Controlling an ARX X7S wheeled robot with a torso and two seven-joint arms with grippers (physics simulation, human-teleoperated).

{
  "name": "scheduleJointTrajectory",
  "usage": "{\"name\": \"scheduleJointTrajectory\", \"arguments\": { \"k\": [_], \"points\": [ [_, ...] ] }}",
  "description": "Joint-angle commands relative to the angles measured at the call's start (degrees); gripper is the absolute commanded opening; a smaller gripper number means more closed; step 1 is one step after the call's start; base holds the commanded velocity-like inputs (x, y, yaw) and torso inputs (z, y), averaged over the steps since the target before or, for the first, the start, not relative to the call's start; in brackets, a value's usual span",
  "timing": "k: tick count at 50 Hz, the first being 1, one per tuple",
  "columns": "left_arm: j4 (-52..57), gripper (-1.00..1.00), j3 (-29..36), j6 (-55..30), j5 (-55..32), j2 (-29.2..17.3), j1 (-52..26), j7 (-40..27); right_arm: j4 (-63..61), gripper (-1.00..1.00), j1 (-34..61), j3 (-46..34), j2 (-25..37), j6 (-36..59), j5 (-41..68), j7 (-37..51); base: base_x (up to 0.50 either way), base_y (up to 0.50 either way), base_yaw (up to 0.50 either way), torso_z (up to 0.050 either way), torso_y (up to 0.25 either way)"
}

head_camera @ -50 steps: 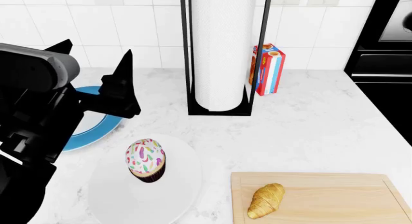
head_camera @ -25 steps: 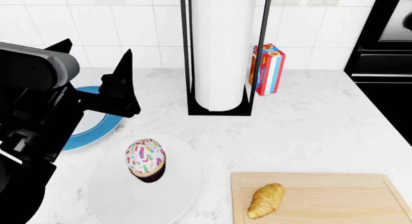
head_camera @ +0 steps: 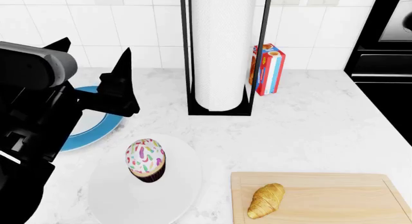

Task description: From the different types of pastries on the counter, select a croissant and place it on the cutting board. Then retrieve a jar of jam from the cabinet and place it alongside the croissant on the cutting board.

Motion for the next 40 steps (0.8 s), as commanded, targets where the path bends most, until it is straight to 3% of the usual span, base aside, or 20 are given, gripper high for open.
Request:
{"name": "scheduleJointTrajectory", "arguments": {
  "k": [1, 16, 31, 40],
  "points": [
    [-0.02, 1.0, 0.16, 0.11, 0.04, -0.02, -0.07, -0.03, -2.69, -1.0, -1.33, 0.37, 4.46, -0.84, 1.71, 1.56, 0.0, 0.0, 0.0, 0.0, 0.0],
    [-0.02, 1.0, 0.07, 0.51, 0.2, -0.3, 0.51, 0.11, -6.24, -1.0, -5.86, 1.47, 12.67, -0.89, 3.96, 3.44, 0.0, 0.0, 0.0, 0.0, 0.001],
    [0.14, 1.0, 0.21, 0.5, -0.19, -0.39, 0.13, -0.2, -4.73, -1.0, -4.25, -0.8, 11.52, -0.64, 1.71, 3.74, 0.0, 0.0, 0.0, 0.001, 0.0],
    [0.13, 1.0, -0.78, 1.92, 0.86, -1.13, 2.67, 0.86, -10.09, -1.0, -12.4, 5.54, 16.62, 3.23, 0.71, 1.41, 0.0, 0.0, 0.0, 0.0, 0.0]
  ]
}}
